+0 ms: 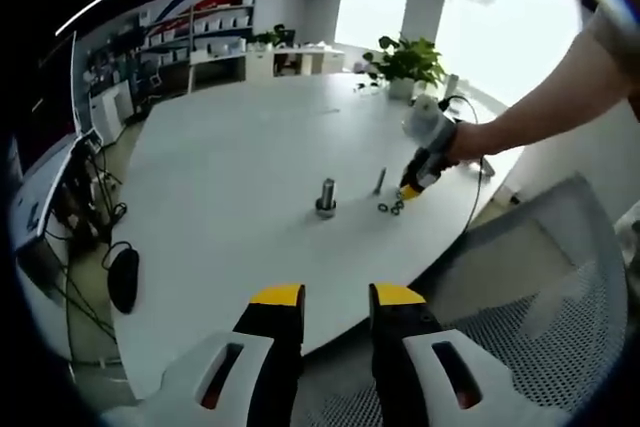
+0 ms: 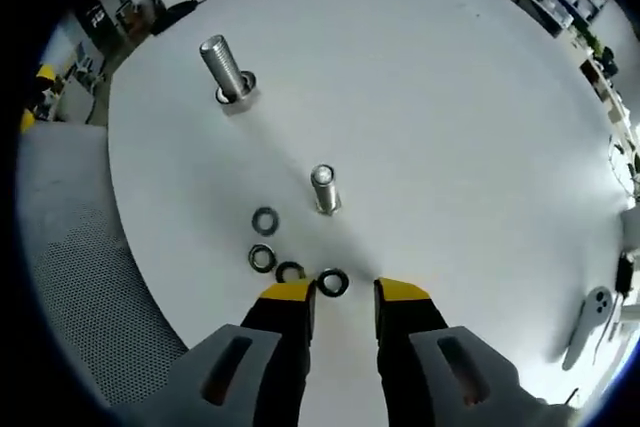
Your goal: Place the washer onto the threaded stud by aligning its center hole with the stud, sliding it down to the base, and recovering from edge contact or off-axis alignment until the washer reaches the visible bottom stop.
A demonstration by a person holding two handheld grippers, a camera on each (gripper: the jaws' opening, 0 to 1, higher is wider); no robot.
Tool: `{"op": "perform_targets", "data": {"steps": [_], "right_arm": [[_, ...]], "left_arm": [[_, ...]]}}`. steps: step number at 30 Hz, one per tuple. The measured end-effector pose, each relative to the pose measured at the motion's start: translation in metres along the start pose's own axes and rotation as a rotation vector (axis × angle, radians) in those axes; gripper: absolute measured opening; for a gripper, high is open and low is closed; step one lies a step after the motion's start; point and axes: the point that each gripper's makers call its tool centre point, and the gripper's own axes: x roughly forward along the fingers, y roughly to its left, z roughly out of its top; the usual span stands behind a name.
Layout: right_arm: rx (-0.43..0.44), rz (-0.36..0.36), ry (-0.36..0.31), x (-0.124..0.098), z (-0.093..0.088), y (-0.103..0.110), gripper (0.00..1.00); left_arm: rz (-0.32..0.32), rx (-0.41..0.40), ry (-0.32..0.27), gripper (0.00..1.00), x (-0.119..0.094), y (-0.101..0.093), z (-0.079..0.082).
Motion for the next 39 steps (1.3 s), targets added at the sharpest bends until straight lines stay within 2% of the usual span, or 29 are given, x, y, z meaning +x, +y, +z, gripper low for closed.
{"op": "perform_targets", "data": {"steps": [9, 17, 21, 26, 33, 35, 38, 39], "right_arm": [[-0.063, 0.036, 0.039, -0.0002, 0.0001, 0.0037, 0.23], [-0.172, 0.047, 0.124, 0.0021, 0.0018, 0.0050, 0.21], [-0.207, 0.032, 0.139, 0.0018, 0.0018, 0.0062, 0.16], [-0.218, 0.035, 0.129, 0.0015, 0.0020, 0.0061, 0.15], [-0.208, 0.021, 0.159, 0.0033, 0.0032, 0.0060, 0.15], [-0.191, 0.009, 0.165, 0.0025, 0.0027, 0.0055, 0.15], [-0.094, -0.005, 0.132, 0.0020, 0.0025, 0.0048, 0.14], [-0.111, -0.008, 0.132, 0.0011, 0.0018, 0.0042, 0.14]], "left_arm": [[-0.010, 0.004, 0.019, 0.23, 0.0009, -0.0023, -0.0029], [-0.011, 0.003, 0.025, 0.21, 0.0007, -0.0027, -0.0043], [0.002, -0.005, 0.000, 0.21, -0.0015, -0.0001, 0.0001], [-0.015, 0.005, 0.019, 0.21, 0.0009, -0.0032, -0.0029], [-0.012, -0.003, -0.001, 0.20, -0.0005, -0.0010, 0.0008], [-0.016, 0.003, 0.011, 0.20, 0.0002, -0.0018, -0.0011], [-0.018, 0.007, 0.003, 0.20, -0.0003, -0.0027, 0.0003], [-0.010, 0.006, -0.017, 0.20, -0.0021, -0.0011, 0.0036]]}}
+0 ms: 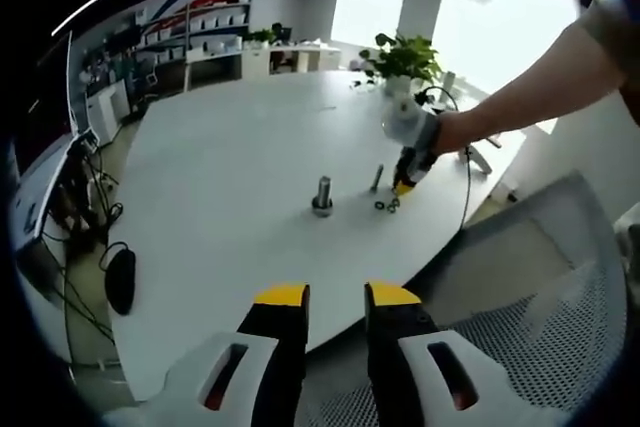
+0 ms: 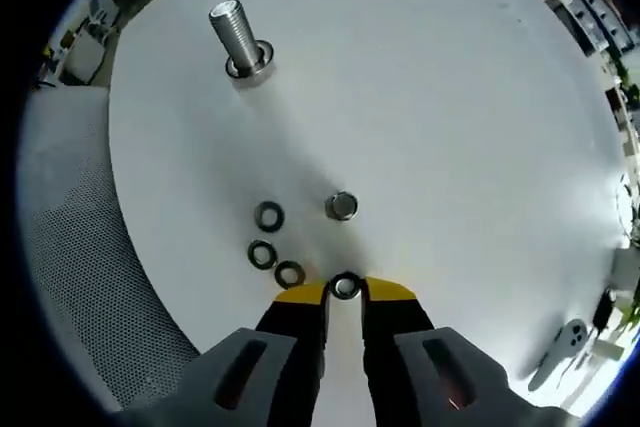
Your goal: Place the washer onto the threaded stud by aligning its center hole with the stud, sliding it down to the base, and recovering from edge contact or off-axis alignment until the washer reaches the visible bottom stop.
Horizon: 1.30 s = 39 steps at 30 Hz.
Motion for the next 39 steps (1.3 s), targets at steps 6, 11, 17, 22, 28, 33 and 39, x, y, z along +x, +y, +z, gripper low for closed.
{"op": "perform_targets", "data": {"steps": [6, 11, 17, 22, 28, 33, 39], "right_arm": [[-0.013, -0.016, -0.026, 0.000, 0.000, 0.000, 0.14], [0.001, -0.019, -0.036, 0.001, 0.000, 0.000, 0.14], [0.021, -0.020, -0.035, 0.002, 0.000, -0.001, 0.14], [0.031, -0.036, -0.032, 0.002, 0.000, -0.001, 0.14], [0.102, -0.050, -0.077, 0.002, -0.003, -0.002, 0.14], [0.102, -0.051, -0.070, 0.001, -0.002, 0.000, 0.14], [0.111, -0.047, -0.056, 0.001, -0.001, -0.001, 0.14]], "left_arm": [[-0.013, 0.008, 0.013, 0.20, 0.002, -0.003, -0.002], [-0.013, 0.001, 0.003, 0.20, 0.002, -0.002, -0.001], [-0.014, 0.005, 0.002, 0.20, 0.002, -0.002, 0.000], [-0.016, 0.007, -0.006, 0.20, 0.002, -0.003, 0.001], [-0.030, 0.009, 0.002, 0.22, 0.002, -0.006, -0.001], [-0.036, 0.006, -0.004, 0.22, 0.002, -0.006, 0.000], [-0.057, 0.012, 0.014, 0.24, 0.003, -0.010, -0.004]]}}
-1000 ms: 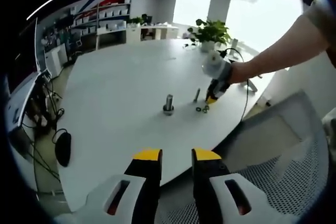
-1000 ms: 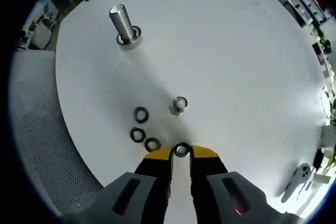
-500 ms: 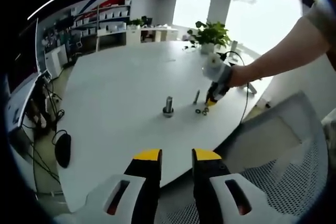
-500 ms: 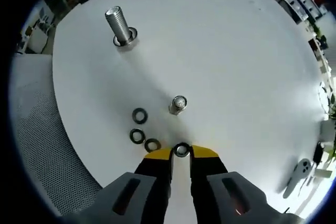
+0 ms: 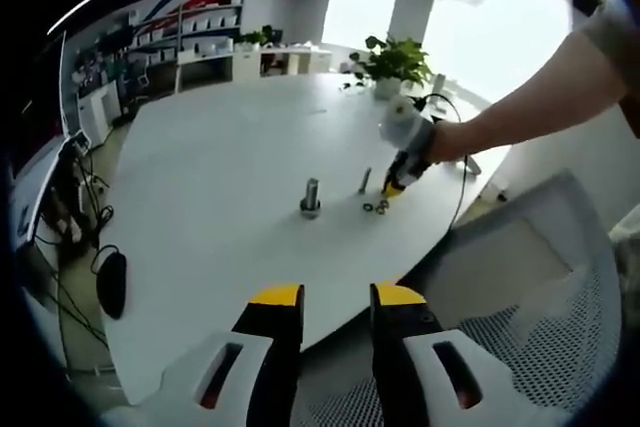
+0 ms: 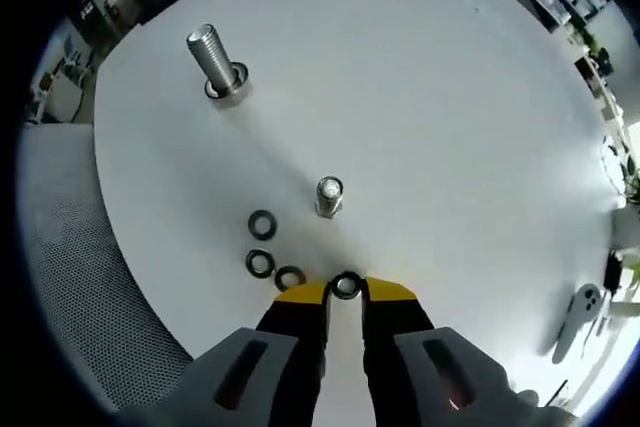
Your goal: Place the washer onto the threaded stud by aligning its center hole with the stud, sliding it down to the base, and recovering from edge contact or off-axis alignment until the washer reaches the visible bottom stop.
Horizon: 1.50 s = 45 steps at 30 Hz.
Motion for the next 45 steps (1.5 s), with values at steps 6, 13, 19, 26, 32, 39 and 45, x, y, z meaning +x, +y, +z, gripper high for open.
{"op": "perform_targets", "data": {"steps": [6, 13, 19, 26, 32, 39, 45], "right_arm": [[0.024, -0.017, -0.028, -0.001, 0.000, 0.000, 0.14], [0.022, -0.004, -0.020, -0.001, 0.001, -0.001, 0.14], [0.085, 0.018, -0.051, -0.001, 0.005, 0.001, 0.13], [0.079, 0.018, -0.085, -0.005, 0.014, 0.002, 0.13], [0.062, 0.020, -0.099, -0.012, 0.018, 0.002, 0.13], [0.069, 0.016, -0.115, -0.020, 0.016, -0.003, 0.13], [0.049, 0.011, -0.159, -0.034, 0.023, -0.009, 0.13]], "left_arm": [[-0.007, -0.002, -0.004, 0.24, 0.000, -0.001, 0.001], [-0.009, 0.001, -0.014, 0.24, -0.001, -0.002, 0.002], [-0.007, 0.004, -0.004, 0.24, -0.001, -0.002, 0.001], [0.007, -0.001, -0.015, 0.23, -0.002, 0.001, 0.003], [-0.002, -0.002, -0.007, 0.23, 0.000, 0.000, 0.002], [0.001, -0.012, -0.024, 0.23, -0.001, 0.001, 0.005], [0.002, -0.011, -0.019, 0.24, -0.001, 0.001, 0.004]]}}
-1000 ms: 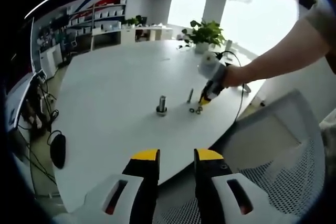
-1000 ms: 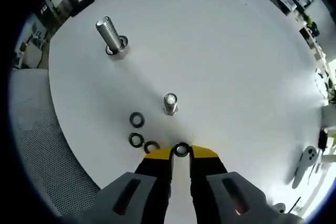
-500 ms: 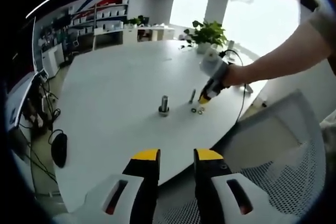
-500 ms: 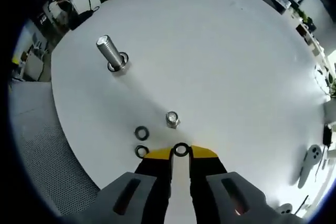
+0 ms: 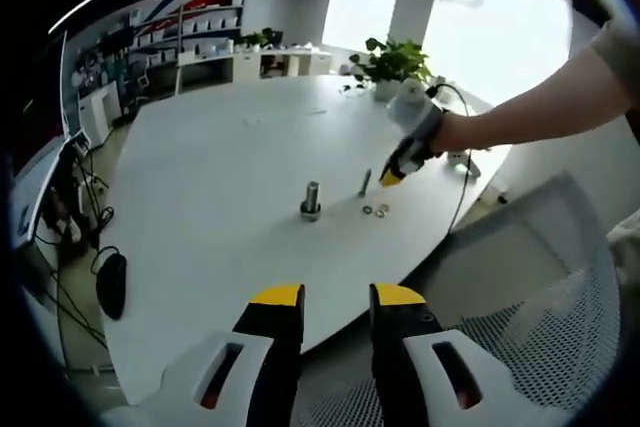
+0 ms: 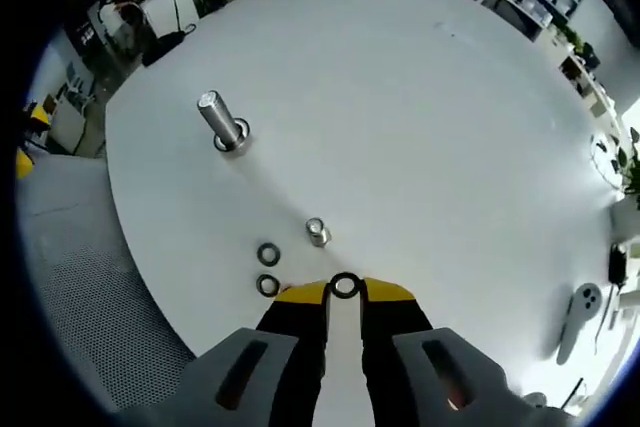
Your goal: Place the washer onto the threaded stud by aligning its center hole with the stud, sliding it down to the base, and recovering from edge contact or off-axis alignment until the washer reaches the visible bottom stop.
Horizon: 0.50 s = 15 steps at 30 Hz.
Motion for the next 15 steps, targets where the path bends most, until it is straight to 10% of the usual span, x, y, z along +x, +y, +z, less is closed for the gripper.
{"op": "perform_targets", "data": {"steps": [15], "right_arm": [[-0.106, 0.003, -0.073, -0.025, 0.026, 0.004, 0.13]], "left_arm": [[-0.007, 0.002, 0.003, 0.24, 0.001, -0.001, 0.000]]}}
